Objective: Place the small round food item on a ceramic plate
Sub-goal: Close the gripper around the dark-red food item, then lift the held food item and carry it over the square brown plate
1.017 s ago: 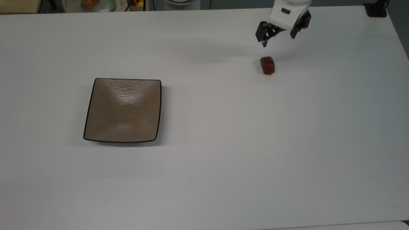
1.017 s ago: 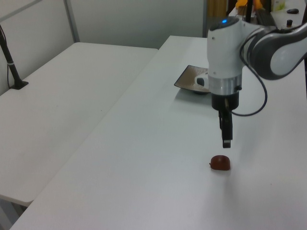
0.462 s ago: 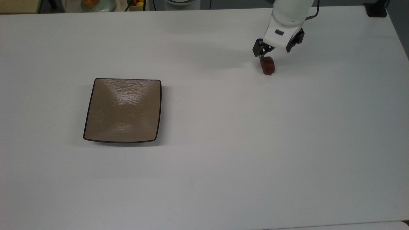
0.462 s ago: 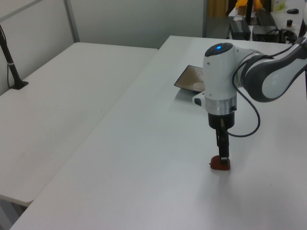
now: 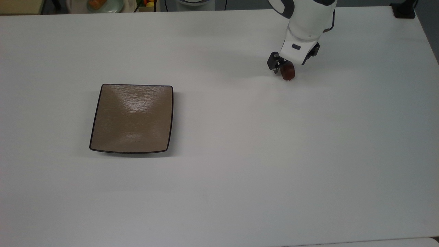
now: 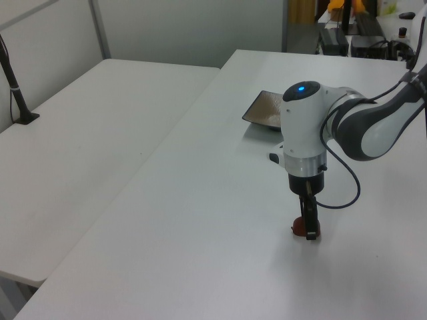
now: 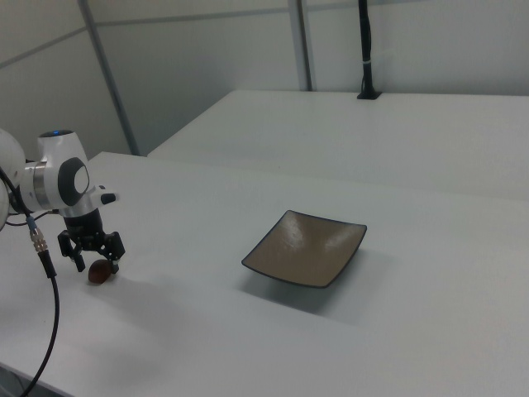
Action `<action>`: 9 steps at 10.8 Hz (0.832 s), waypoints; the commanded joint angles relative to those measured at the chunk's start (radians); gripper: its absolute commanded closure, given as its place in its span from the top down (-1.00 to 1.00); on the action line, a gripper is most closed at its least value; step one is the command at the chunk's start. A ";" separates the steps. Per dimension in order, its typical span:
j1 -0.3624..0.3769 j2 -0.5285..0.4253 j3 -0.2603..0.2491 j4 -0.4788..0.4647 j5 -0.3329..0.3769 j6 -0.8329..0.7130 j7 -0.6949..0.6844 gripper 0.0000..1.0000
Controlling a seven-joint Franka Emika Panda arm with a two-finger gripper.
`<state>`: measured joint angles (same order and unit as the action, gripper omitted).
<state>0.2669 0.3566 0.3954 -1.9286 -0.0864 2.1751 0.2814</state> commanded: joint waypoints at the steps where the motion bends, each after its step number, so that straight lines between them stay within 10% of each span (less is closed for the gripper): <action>1: 0.009 0.010 -0.007 -0.021 -0.041 0.041 0.013 0.44; 4: 0.006 0.004 -0.007 -0.012 -0.041 0.029 0.009 -0.21; 9: -0.035 -0.074 -0.012 0.026 -0.041 -0.063 -0.001 -0.23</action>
<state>0.2472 0.3485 0.3909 -1.9148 -0.1142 2.1760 0.2812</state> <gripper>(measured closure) 0.612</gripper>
